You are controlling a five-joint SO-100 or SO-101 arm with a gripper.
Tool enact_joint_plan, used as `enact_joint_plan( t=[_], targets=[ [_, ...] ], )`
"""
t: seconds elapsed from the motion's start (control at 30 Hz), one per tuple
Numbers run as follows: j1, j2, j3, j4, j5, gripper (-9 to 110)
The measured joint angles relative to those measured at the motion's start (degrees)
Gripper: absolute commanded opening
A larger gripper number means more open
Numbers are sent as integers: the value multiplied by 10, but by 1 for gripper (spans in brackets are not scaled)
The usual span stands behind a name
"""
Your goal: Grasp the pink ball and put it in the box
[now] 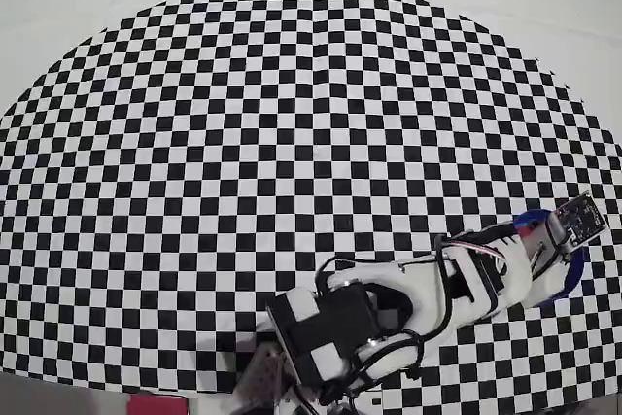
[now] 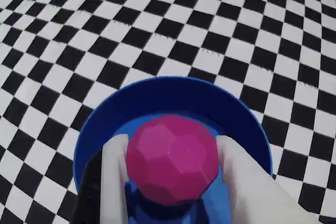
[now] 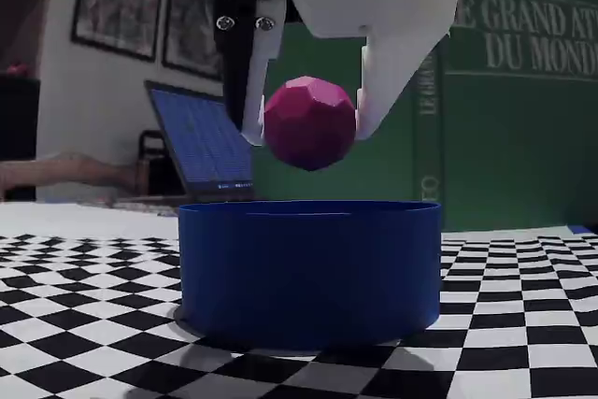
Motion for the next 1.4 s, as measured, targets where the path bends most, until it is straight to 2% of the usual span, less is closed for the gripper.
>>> enact_joint_plan(
  t=[1.4],
  targets=[
    [0,-85,-59,-11,0,0]
  ],
)
